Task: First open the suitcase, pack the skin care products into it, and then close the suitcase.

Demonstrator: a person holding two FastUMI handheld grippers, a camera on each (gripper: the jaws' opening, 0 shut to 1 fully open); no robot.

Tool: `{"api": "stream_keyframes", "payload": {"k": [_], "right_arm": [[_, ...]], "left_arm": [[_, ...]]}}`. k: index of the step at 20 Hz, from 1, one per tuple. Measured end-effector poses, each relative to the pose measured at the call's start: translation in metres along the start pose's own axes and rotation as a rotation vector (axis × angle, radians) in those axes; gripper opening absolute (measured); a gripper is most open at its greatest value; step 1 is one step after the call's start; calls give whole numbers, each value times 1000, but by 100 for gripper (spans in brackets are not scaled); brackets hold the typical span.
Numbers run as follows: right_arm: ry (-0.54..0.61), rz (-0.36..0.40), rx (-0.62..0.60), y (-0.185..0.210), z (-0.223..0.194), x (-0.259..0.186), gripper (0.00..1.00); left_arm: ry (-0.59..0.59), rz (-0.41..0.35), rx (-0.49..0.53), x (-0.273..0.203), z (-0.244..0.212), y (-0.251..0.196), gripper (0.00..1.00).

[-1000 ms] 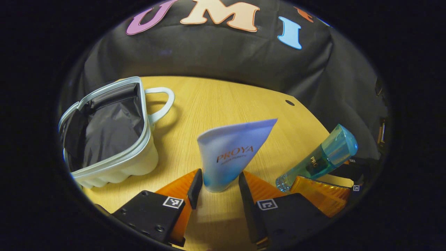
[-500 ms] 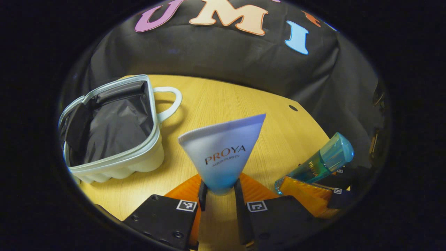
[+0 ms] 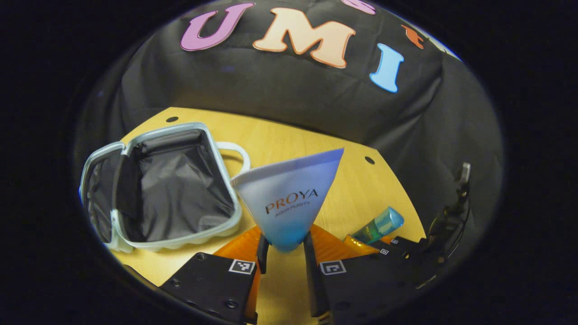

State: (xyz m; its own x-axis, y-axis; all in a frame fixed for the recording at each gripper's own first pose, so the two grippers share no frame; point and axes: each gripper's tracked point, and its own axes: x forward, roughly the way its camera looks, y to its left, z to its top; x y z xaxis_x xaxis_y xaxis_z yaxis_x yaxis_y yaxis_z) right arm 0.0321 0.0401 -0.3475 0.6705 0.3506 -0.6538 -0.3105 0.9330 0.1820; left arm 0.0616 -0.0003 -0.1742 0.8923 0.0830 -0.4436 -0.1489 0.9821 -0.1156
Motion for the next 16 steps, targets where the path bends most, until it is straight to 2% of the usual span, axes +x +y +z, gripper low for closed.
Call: {"api": "stream_keyframes", "payload": {"k": [3,4,6,8,9,11,13,14,16], "right_arm": [[3,-7,58,6,4,-8,39],[-1,-13,71,9,9,-11,38],[-26,-25,60,17,24,-18,35],[-59,-25,50,29,41,-25,35],[-71,-23,48,36,50,-29,38],[-90,-14,45,53,63,-35,35],[-106,3,51,73,75,-42,35],[-110,15,59,84,79,-44,38],[-115,39,68,106,85,-47,38]], "left_arm": [[-9,82,-26,-17,25,46,37],[0,104,-36,-19,29,62,34],[29,158,-45,-23,33,95,41],[47,221,-32,-19,34,130,37],[67,241,-27,-15,32,143,37],[119,248,-51,-6,19,165,37],[182,231,-104,4,3,173,37],[214,227,-116,8,-4,177,41],[245,234,-95,16,-13,183,38]]}}
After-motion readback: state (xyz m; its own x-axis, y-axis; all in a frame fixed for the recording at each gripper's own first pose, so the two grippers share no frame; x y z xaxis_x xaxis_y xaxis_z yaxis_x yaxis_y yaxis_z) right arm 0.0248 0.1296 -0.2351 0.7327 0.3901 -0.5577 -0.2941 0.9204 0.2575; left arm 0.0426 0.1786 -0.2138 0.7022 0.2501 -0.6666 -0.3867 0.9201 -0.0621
